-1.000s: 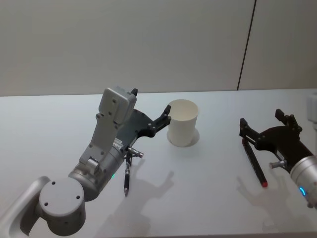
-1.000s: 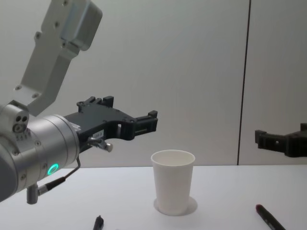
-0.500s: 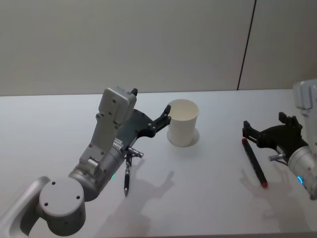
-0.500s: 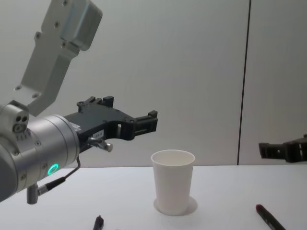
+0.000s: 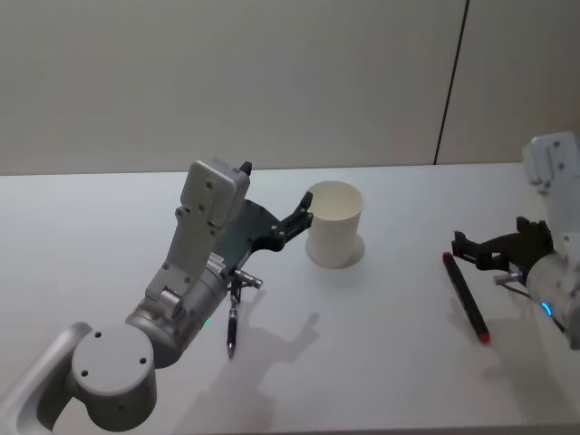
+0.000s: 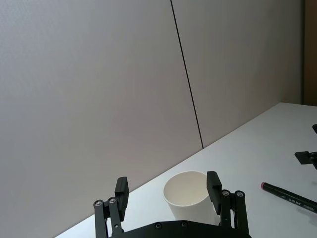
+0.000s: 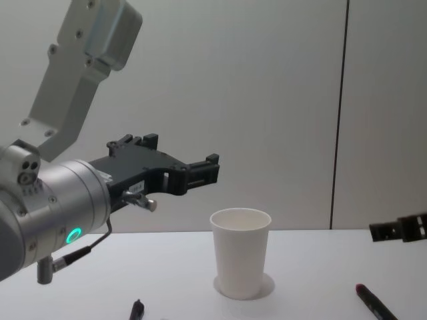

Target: Place the pen into the pen holder.

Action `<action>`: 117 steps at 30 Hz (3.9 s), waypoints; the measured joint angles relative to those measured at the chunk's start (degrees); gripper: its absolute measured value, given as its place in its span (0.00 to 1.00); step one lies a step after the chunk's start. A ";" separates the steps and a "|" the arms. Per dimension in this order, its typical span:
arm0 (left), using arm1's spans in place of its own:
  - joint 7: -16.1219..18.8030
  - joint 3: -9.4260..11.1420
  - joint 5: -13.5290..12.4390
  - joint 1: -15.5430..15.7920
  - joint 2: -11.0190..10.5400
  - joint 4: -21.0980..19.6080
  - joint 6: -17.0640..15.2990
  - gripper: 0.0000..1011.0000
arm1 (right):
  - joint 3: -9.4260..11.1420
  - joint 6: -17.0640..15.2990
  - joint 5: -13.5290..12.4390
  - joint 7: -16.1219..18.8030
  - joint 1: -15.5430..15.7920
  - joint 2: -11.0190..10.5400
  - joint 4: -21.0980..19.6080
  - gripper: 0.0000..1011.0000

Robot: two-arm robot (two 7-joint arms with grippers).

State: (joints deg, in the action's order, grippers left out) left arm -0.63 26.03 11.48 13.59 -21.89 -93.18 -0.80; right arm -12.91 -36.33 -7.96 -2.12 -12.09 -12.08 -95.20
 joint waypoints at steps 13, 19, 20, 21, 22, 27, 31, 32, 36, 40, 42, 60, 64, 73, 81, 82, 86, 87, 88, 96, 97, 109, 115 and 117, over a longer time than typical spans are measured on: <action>0.00 0.00 0.00 0.00 0.00 0.00 0.00 0.99 | 0.52 -6.38 1.52 1.12 -7.63 2.75 9.70 0.99; 0.00 0.00 0.00 0.00 0.00 0.00 0.00 0.99 | 0.53 -8.16 1.87 1.20 -10.15 3.90 13.47 0.99; 0.00 0.00 0.00 0.00 0.00 0.00 0.00 0.99 | 0.53 -8.55 1.93 1.21 -10.93 4.25 14.56 0.99; 0.00 0.00 0.00 0.00 0.00 0.00 0.00 0.99 | 0.52 -8.73 1.95 1.21 -11.16 4.37 15.09 0.99; 0.00 0.00 0.00 0.00 0.00 0.00 0.00 0.99 | 0.48 -9.05 1.98 1.23 -11.89 4.74 16.36 0.99; 0.00 0.00 0.00 0.00 0.00 0.00 0.00 0.99 | 0.38 -9.83 1.99 1.41 -13.77 5.70 19.62 0.99; 0.00 0.00 0.00 0.00 0.00 0.00 0.00 0.99 | 0.32 -10.10 1.96 1.59 -15.17 6.39 22.28 0.99; 0.00 0.00 0.00 0.00 0.00 0.00 0.00 0.99 | 0.31 -10.12 1.94 1.64 -15.43 6.52 22.82 0.99; 0.00 0.00 0.00 0.00 0.00 0.00 0.00 0.99 | 0.31 -10.04 1.82 1.82 -17.04 7.27 26.18 0.99; 0.00 0.00 0.00 0.00 0.00 0.00 0.00 0.99 | 0.36 -9.57 1.69 1.91 -18.41 7.84 29.02 0.99; 0.00 0.00 0.00 0.00 0.00 0.00 0.00 0.99 | 0.41 -9.33 1.65 1.93 -19.00 8.08 30.27 0.99; 0.00 0.00 0.00 0.00 0.00 0.00 0.00 0.99 | 1.41 -6.15 0.27 2.13 -23.76 9.85 40.27 0.99; 0.00 0.00 0.00 0.00 0.00 0.00 0.00 0.99 | 1.55 -5.78 0.13 2.18 -24.30 10.01 41.47 0.99; 0.00 0.00 0.00 0.00 0.00 0.00 0.00 0.99 | 1.78 -4.86 0.11 2.31 -25.54 10.44 44.26 0.77; 0.00 0.00 0.00 0.00 0.00 0.00 0.00 0.99 | 1.82 -4.38 0.51 2.88 -26.30 10.70 46.07 0.49; 0.00 0.00 0.00 0.00 0.00 0.00 0.00 0.99 | 1.81 -4.33 0.58 2.99 -26.35 10.71 46.18 0.47; 0.00 0.00 0.00 0.00 0.00 0.00 0.00 0.99 | 1.77 -4.19 0.83 3.45 -26.57 10.78 46.70 0.36; 0.00 0.00 0.00 0.00 0.00 0.00 0.00 0.99 | 1.76 -4.17 0.86 3.52 -26.61 10.79 46.77 0.33; 0.00 0.00 0.00 0.00 0.00 0.00 0.00 0.99 | 1.75 -4.09 0.94 3.68 -26.65 10.81 46.98 0.29; 0.00 0.00 0.00 0.00 0.00 0.00 0.00 0.99 | 1.77 -3.76 1.14 4.17 -26.93 10.93 47.86 0.16; 0.00 0.00 0.00 0.00 0.00 0.00 0.00 0.99 | 1.81 -3.64 1.14 4.23 -26.94 10.94 47.92 0.16; 0.00 0.00 0.00 0.00 0.00 0.00 0.00 0.99 | 2.26 -1.32 0.97 5.17 -25.57 10.61 45.42 0.16; 0.00 0.00 -0.01 0.00 0.00 0.00 0.00 0.99 | 2.52 1.08 0.94 5.86 -24.08 10.16 42.14 0.16; 0.00 0.00 -0.01 0.00 0.00 0.00 0.00 0.99 | 2.61 2.07 0.94 6.13 -23.42 9.97 40.71 0.16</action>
State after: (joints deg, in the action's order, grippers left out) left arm -0.63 26.02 11.48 13.58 -21.89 -93.18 -0.80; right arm -10.30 -34.26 -7.02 4.01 -35.51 -2.11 -54.48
